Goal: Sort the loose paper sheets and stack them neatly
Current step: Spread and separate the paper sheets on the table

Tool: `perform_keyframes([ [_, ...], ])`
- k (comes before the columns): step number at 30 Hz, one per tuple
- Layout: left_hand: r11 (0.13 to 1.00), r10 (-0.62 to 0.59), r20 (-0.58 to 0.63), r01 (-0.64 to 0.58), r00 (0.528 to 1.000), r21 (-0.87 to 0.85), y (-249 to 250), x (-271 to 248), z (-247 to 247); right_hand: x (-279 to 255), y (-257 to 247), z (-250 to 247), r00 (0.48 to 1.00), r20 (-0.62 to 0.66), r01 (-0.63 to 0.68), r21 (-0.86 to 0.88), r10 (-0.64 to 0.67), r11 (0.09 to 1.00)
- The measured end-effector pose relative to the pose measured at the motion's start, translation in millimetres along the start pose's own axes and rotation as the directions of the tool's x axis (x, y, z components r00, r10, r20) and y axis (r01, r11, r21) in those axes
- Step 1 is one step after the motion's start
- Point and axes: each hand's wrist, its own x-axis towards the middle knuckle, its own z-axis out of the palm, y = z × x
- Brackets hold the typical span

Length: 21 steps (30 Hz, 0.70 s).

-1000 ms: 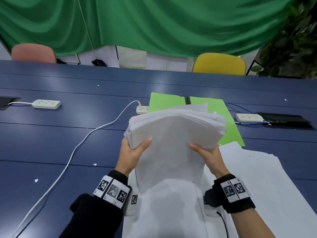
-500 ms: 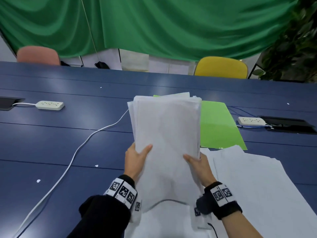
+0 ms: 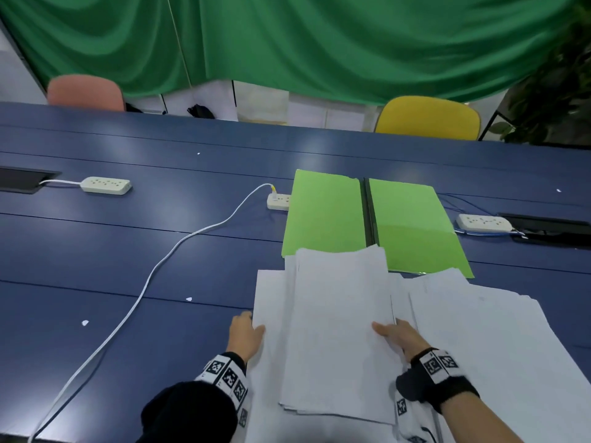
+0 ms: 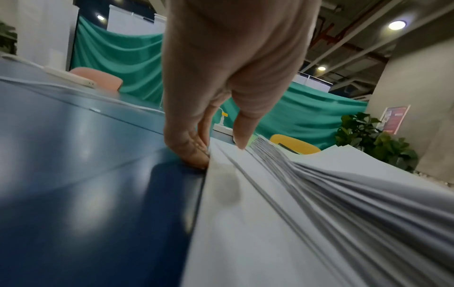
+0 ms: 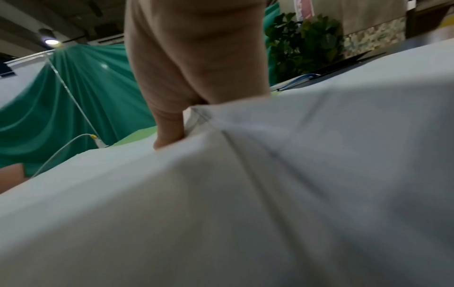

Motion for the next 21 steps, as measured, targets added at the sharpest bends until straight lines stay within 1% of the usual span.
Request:
perform_keyframes([
  [4,1.0,0.027,-0.005,-0.027,1.0,0.0,12,-3,3,0,-3,-1,1.0,-0.023,0.004,-0.026,-0.005,1.0],
  [5,0.999,0.044,-0.023,-0.044,0.999,-0.017,15,-6,2,-1,-2,-1,1.0,-0.018,0.023,-0.007,-0.023,1.0],
  [6,0.997,0.063,-0.05,-0.066,0.997,-0.044,18,-9,3,-3,-2,-1,1.0,-0.016,0.008,-0.003,-0.009,1.0],
  [8,0.989,0.1,-0.134,-0.114,0.986,-0.099,17,-12,4,-2,-2,-1,1.0,-0.015,0.008,-0.021,-0.008,1.0],
  [10,0.981,0.127,-0.204,-0.153,0.971,-0.117,15,-15,6,-2,0,-1,1.0,-0.009,0.007,-0.026,-0.007,1.0],
  [14,0.971,0.161,-0.245,-0.198,0.956,-0.133,10,-17,11,-3,-1,-2,1.0,0.002,0.019,-0.028,-0.019,0.999],
  [17,0.966,0.119,-0.241,-0.169,0.963,-0.197,8,-13,12,-4,-2,-4,1.0,0.005,0.029,-0.031,-0.028,0.999],
  [21,0.928,-0.035,-0.184,-0.036,0.982,-0.371,1,-9,7,-9,3,-3,0.996,0.004,0.088,-0.013,-0.088,0.996],
])
